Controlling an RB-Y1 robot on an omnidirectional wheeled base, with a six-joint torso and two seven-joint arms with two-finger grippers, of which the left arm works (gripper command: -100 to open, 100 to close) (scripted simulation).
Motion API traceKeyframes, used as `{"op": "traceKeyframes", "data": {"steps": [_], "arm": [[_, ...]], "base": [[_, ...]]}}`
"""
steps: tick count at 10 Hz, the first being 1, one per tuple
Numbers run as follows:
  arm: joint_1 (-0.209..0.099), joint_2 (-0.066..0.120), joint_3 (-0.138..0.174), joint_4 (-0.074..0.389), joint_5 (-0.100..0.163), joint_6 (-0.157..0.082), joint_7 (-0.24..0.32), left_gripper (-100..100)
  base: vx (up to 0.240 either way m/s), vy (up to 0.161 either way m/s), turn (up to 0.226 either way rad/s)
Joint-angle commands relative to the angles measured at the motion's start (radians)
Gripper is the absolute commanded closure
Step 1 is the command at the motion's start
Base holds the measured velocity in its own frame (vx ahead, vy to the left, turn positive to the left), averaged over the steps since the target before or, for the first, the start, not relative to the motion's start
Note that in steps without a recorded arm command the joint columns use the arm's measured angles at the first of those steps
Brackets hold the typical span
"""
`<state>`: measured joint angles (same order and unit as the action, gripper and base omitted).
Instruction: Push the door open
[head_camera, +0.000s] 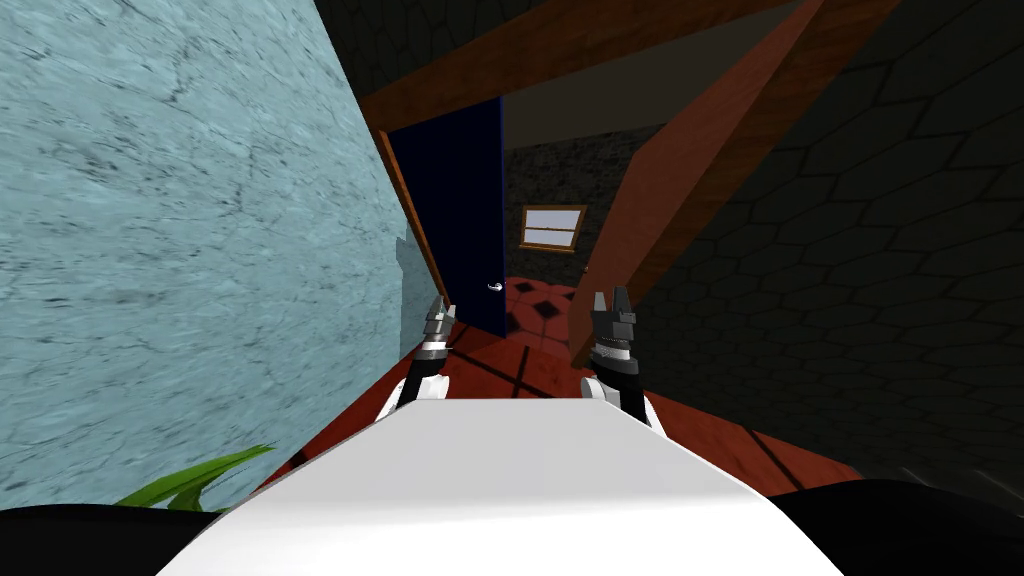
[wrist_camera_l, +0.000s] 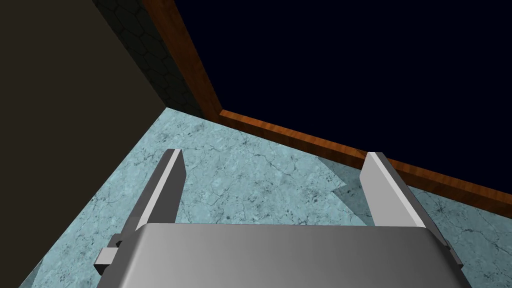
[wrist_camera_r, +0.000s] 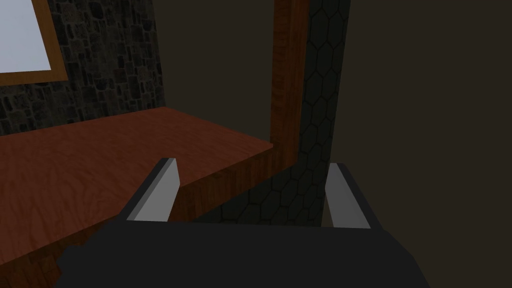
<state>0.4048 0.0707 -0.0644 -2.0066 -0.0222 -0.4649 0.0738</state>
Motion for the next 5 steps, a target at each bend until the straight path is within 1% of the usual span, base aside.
{"op": "traceKeyframes", "data": {"steps": [1, 5], "arm": [[-0.008, 0.004, -0.006, 0.039, 0.001, -0.013, -0.001, -100], [-0.032, 0.013, -0.021, 0.134, 0.003, -0.038, -0.003, -100]], "base": [[0.100, 0.023, -0.043], [0.093, 0.032, -0.043]]}}
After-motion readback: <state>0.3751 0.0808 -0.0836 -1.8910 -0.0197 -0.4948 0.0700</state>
